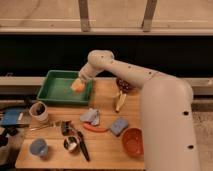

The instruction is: Place apple in metal cup

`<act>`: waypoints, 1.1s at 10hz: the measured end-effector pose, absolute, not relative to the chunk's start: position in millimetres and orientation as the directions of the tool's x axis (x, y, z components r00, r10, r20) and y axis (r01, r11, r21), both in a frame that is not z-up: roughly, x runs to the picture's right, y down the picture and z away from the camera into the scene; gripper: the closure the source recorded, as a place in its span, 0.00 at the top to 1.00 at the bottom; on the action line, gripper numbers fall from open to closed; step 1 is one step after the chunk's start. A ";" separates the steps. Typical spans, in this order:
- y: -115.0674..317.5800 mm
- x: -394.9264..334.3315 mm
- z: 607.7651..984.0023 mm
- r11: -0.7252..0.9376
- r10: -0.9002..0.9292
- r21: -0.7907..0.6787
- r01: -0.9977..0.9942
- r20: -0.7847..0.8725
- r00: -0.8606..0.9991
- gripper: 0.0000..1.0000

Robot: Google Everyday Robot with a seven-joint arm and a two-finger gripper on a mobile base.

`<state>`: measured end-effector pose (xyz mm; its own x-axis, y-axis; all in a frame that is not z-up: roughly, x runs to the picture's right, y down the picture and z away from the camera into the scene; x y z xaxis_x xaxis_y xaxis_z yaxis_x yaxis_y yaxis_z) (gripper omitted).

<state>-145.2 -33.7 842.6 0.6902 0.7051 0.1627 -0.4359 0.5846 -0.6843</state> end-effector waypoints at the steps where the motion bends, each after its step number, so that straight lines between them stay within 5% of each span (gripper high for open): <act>1: -25.1 -146.7 830.5 0.582 0.707 -0.688 -0.434 0.164 0.688 0.00; 6: 23.6 -154.1 780.2 0.561 0.703 -0.718 -0.413 0.149 0.696 0.00; 11: 52.6 -149.5 773.3 0.533 0.677 -0.759 -0.373 0.118 0.727 0.00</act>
